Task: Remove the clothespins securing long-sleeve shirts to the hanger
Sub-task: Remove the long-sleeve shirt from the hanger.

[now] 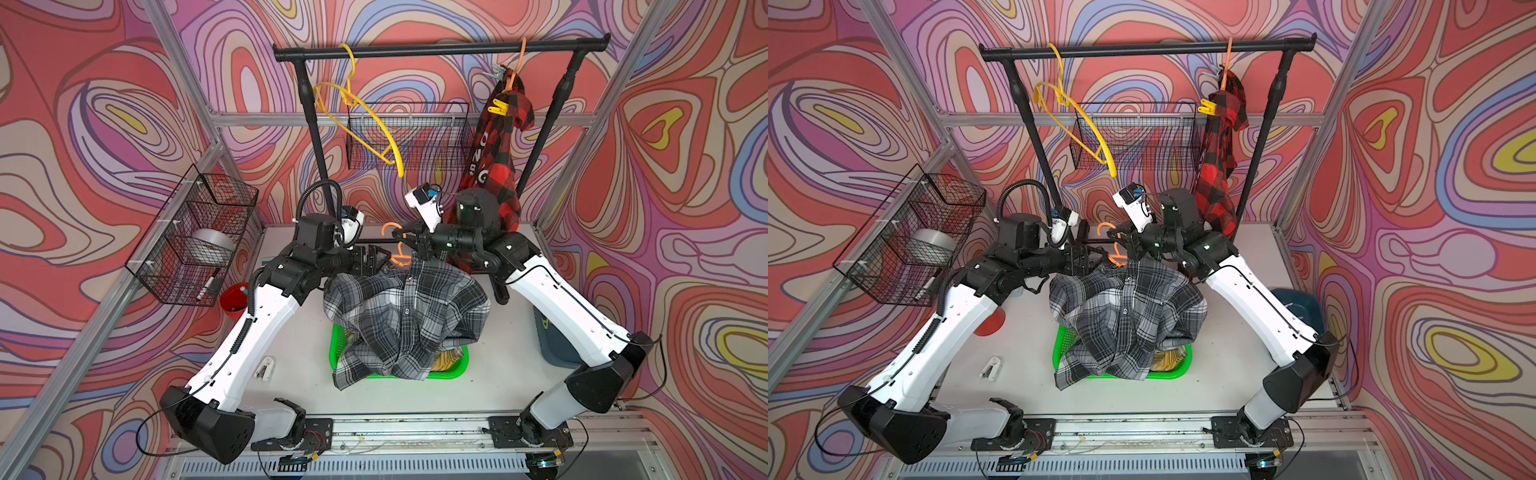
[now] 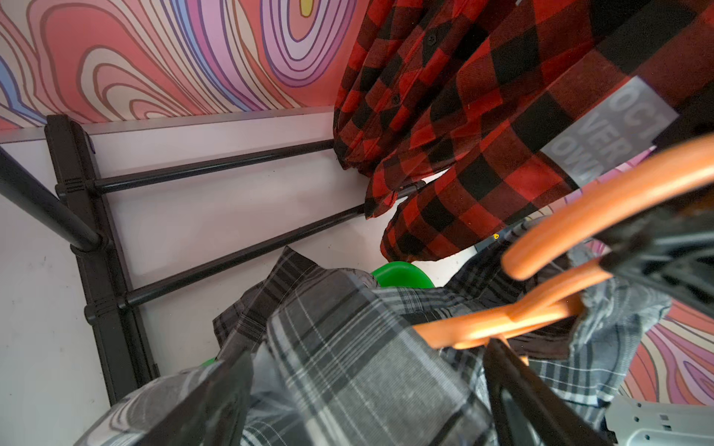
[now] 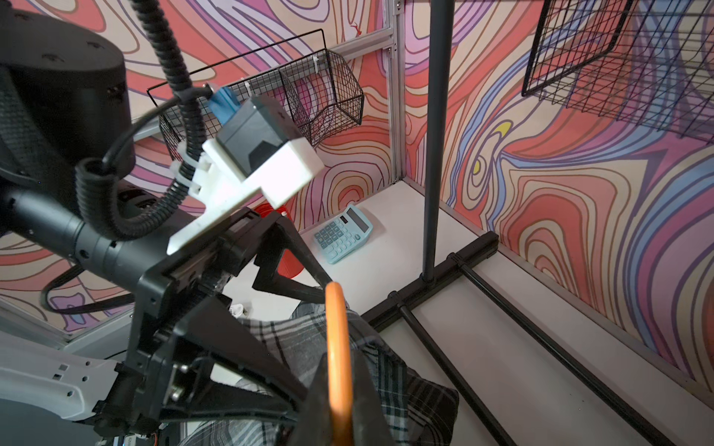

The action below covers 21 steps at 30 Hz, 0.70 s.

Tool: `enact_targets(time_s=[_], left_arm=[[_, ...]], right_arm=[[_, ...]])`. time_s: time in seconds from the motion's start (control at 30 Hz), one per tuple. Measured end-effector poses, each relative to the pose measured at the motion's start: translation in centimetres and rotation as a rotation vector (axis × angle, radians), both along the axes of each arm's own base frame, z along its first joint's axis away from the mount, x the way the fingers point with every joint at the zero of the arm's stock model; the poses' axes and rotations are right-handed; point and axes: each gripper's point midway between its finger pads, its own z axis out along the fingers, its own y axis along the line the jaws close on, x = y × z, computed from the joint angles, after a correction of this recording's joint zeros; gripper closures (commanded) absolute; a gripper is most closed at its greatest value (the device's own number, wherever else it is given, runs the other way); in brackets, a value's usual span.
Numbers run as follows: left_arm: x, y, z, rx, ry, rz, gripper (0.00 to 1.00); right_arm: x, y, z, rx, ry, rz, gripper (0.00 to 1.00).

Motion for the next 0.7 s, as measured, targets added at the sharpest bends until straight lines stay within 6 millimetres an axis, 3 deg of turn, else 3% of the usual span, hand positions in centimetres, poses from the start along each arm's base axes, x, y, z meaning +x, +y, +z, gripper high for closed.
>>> enact_targets(time_s=[0.27, 0.4, 0.47, 0.7], left_arm=[[-0.4, 0.2, -0.7, 0.05, 0.018, 0.004, 0.68], [-0.4, 0.3, -0.8, 0.054, 0.021, 0.005, 0.82], [-0.4, 0.4, -0.8, 0.056, 0.022, 0.009, 0.97], [0.5, 1.7, -1.6, 0.107, 0.012, 0.093, 1.0]], right_arm=[[0.4, -0.2, 0.0, -0.013, -0.018, -0.02, 1.0], [0.4, -0.2, -0.1, -0.015, -0.021, -0.022, 1.0], [0.4, -0.2, 0.0, -0.014, -0.021, -0.021, 1.0], [0.1, -0.1, -0.3, -0.013, -0.015, -0.007, 1.0]])
